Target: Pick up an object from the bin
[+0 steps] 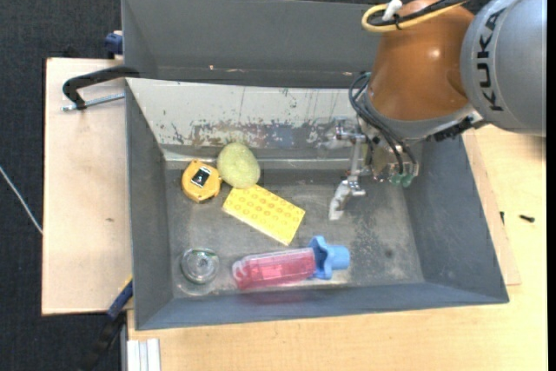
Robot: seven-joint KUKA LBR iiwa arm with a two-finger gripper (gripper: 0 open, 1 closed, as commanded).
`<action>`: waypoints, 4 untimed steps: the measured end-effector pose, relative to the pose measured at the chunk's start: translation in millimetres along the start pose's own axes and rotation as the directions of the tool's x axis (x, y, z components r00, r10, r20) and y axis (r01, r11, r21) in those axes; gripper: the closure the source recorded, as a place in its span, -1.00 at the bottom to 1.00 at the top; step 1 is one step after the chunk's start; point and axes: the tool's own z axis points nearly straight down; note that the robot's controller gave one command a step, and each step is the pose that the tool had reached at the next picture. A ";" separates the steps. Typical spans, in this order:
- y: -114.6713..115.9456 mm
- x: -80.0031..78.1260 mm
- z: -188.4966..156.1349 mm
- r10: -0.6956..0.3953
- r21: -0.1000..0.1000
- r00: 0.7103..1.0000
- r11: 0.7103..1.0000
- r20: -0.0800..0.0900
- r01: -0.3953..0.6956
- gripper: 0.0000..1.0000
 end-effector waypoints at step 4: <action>40.5 14.7 108.5 -0.516 -0.005 0.857 0.857 0.005 0.516 1.00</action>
Offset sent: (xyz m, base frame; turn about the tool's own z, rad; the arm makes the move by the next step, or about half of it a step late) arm -0.0191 0.0367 -0.1144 -0.5420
